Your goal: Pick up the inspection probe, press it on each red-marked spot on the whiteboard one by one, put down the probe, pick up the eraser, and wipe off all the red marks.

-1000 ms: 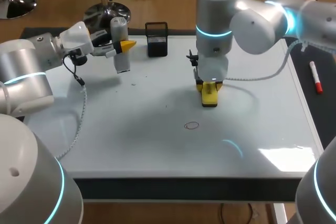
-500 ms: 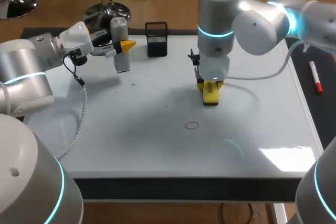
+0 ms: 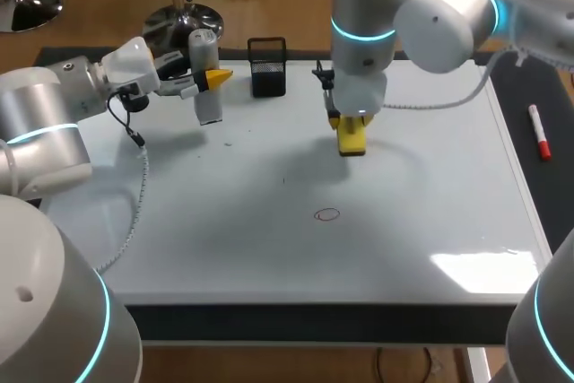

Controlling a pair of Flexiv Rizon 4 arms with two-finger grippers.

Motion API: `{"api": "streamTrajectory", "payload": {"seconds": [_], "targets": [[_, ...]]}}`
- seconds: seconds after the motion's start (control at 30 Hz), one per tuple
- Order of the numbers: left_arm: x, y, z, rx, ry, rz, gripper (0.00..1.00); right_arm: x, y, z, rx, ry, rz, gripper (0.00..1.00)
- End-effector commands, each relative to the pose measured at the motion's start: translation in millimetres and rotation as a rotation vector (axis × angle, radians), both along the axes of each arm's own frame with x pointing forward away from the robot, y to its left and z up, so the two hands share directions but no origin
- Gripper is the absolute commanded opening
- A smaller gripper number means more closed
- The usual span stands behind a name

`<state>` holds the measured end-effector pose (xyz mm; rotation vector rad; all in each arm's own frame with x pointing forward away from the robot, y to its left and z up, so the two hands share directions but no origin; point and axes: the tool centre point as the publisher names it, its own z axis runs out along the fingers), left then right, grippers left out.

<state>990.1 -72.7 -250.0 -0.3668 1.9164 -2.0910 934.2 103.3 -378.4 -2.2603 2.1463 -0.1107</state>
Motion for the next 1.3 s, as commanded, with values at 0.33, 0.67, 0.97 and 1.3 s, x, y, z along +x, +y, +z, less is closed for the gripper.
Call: {"api": "streamTrajectory", "payload": {"seconds": [0.33, 0.67, 0.97, 1.3], "targets": [[-0.1, -0.6, 0.5, -0.001, -0.002, 0.003, 0.0, 30.2, -24.0, 16.6, 0.026, -0.052, -0.095, 0.0], [-0.1, -0.6, 0.5, -0.001, -0.002, 0.003, 0.0, 92.4, -91.5, 47.2, -0.004, -0.115, -0.23, 0.0], [-0.1, -0.6, 0.5, -0.001, -0.002, 0.003, 0.0, 119.6, -141.2, 46.5, -0.034, -0.097, -0.337, 0.0], [-0.1, -0.6, 0.5, -0.001, -0.002, 0.003, 0.0, 125.2, -181.2, 31.7, -0.011, -0.052, -0.466, 0.0]]}}
